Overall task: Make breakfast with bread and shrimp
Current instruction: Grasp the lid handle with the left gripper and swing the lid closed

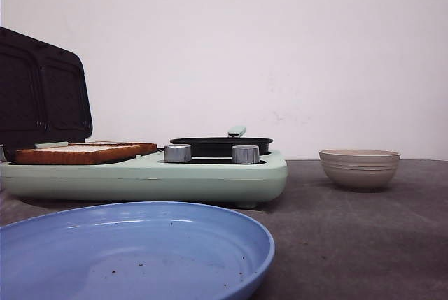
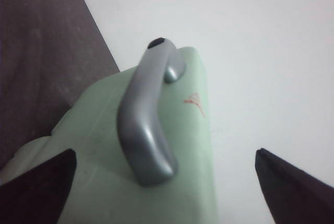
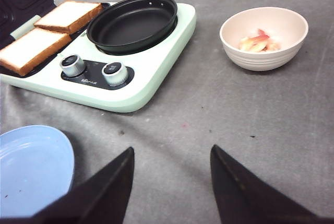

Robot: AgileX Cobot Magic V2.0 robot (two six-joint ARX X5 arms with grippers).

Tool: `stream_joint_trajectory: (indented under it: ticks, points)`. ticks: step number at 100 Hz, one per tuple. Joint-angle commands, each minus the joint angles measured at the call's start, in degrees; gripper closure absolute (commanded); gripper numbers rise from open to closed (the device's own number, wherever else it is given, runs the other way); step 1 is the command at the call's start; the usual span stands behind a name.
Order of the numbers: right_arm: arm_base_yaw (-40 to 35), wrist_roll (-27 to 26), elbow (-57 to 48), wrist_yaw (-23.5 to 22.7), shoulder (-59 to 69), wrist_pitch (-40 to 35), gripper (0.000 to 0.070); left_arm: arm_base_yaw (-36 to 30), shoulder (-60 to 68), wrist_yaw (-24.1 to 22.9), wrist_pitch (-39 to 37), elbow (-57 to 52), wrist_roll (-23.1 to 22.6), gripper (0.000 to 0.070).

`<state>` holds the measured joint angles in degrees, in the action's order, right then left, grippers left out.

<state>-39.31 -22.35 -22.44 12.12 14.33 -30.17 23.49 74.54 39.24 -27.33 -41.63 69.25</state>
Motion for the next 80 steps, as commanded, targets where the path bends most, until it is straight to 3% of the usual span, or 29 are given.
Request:
stream_joint_trajectory:
  ticks: [1, 8, 12, 29, 48, 58, 80]
  points:
    - [-0.3, 0.3, 0.0, 0.4, 0.1, 0.5, 0.0423, 0.3, 1.6, 0.5, -1.7, -1.2, 2.0, 0.0]
    - [-0.3, 0.3, 0.0, 0.4, 0.1, 0.5, 0.0423, 0.3, 2.6, 0.5, -2.8, -1.2, 2.3, 0.0004]
    - [-0.3, 0.3, 0.0, 0.4, 0.1, 0.5, 0.0423, 0.3, 3.1, 0.5, -3.3, -1.2, 2.4, 0.0047]
    - [-0.3, 0.3, 0.0, 0.4, 0.1, 0.5, 0.0423, 0.3, 4.2, 0.7, -4.0, -1.2, 2.3, 0.032]
    - [-0.3, 0.3, 0.0, 0.4, 0.1, 0.5, 0.0423, 0.3, 4.6, 0.9, -4.0, -1.2, 1.6, 0.054]
    - [-0.3, 0.3, 0.0, 0.4, 0.1, 0.5, 0.0423, 0.3, 4.6, 0.9, -4.0, -1.2, 0.2, 0.0698]
    - [-0.3, 0.3, 0.0, 0.4, 0.1, 0.5, 0.0423, -1.0, 4.6, 2.0, -3.9, -1.2, -1.5, 0.0698]
